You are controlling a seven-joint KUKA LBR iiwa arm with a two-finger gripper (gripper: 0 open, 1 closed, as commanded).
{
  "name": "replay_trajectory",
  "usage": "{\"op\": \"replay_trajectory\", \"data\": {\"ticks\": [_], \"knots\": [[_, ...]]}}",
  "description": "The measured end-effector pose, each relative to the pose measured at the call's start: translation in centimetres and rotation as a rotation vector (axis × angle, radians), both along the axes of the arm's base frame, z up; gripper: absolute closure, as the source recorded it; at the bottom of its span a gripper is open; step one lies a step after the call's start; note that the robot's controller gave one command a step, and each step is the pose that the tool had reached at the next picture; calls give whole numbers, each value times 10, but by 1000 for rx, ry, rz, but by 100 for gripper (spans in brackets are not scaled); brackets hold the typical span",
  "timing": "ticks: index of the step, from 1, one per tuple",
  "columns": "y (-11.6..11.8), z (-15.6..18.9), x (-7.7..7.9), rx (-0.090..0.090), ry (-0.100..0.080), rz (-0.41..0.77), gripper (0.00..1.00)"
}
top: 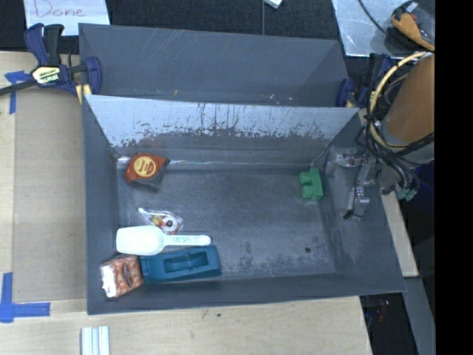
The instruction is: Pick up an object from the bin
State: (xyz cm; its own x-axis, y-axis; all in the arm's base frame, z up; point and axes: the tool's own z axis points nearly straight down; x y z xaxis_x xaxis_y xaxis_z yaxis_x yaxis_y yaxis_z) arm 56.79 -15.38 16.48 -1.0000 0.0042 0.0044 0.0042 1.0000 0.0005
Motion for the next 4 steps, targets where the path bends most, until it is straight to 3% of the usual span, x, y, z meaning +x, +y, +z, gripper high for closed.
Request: {"op": "replay_trajectory", "data": {"ticks": [1, 2, 3, 4], "knots": [[1, 5, 2, -2, -8, 4, 0], [-1, -95, 58, 0, 1, -119, 0], [-2, -14, 59, -6, -24, 87, 0], [-3, -64, 58, -2, -1, -291, 0]]}}
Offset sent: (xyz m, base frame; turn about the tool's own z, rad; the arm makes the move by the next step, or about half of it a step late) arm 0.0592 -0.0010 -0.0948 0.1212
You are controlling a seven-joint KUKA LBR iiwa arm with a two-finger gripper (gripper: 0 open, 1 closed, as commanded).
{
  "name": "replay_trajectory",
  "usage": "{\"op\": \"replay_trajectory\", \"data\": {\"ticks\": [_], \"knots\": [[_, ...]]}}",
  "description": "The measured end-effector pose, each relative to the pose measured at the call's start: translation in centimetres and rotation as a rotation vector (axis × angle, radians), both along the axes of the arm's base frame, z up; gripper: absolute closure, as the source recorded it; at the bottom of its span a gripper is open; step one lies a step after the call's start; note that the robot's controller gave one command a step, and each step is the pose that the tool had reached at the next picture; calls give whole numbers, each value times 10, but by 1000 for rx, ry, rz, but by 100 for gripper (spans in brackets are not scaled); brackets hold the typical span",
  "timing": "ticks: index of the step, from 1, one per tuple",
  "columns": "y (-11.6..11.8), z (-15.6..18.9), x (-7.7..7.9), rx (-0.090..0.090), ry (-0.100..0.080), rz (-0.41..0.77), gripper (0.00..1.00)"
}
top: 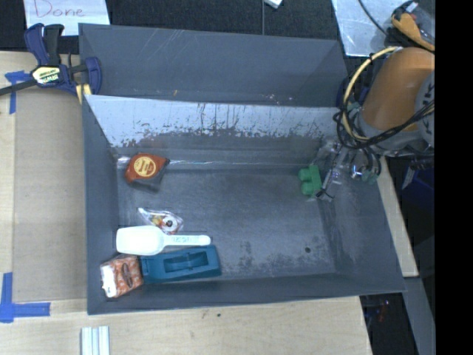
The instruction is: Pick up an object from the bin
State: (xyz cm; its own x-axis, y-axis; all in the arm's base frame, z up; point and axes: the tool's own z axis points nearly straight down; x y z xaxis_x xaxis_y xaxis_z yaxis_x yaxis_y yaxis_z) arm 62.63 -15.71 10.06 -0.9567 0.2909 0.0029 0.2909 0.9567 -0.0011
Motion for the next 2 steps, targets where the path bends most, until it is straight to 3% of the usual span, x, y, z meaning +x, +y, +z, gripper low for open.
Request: {"op": "replay_trajectory", "data": {"ticks": [1, 2], "knots": [[0, -30, -1, -8, -18, 303, 0], [9, -29, 0, 15, 8, -135, 100]]}}
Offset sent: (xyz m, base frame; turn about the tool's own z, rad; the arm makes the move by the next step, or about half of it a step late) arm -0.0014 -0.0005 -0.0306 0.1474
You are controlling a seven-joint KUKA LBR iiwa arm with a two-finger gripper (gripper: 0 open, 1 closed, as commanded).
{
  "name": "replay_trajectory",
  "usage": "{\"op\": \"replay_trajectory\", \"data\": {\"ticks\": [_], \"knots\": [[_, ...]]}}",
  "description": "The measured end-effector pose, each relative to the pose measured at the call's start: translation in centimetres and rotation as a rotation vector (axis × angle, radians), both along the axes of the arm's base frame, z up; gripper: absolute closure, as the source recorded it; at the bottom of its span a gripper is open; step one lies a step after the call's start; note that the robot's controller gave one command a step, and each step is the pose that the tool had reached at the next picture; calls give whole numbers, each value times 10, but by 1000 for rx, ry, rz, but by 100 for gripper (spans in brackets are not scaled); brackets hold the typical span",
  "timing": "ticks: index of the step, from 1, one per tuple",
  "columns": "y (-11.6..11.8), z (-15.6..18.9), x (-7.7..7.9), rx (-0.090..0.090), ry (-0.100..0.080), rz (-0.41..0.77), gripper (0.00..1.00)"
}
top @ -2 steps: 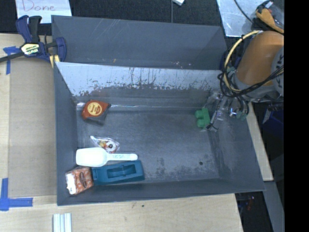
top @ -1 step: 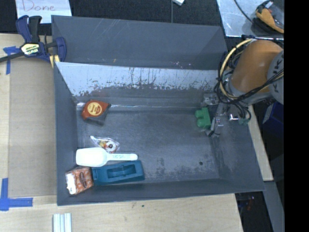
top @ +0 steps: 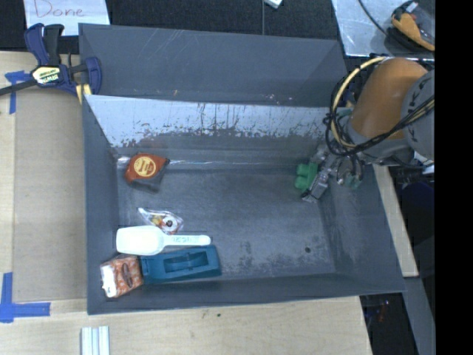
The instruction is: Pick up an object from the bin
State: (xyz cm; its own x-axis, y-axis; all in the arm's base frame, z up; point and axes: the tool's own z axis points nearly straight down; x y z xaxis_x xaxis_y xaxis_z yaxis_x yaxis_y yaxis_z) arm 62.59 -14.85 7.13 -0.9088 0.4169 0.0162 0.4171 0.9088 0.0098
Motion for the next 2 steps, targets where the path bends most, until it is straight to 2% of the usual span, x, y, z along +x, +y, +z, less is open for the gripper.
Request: {"op": "replay_trajectory", "data": {"ticks": [1, 2], "knots": [[0, 0, 0, 0, 0, 1, 100], [-1, 17, 0, -5, -5, 0, 100]]}}
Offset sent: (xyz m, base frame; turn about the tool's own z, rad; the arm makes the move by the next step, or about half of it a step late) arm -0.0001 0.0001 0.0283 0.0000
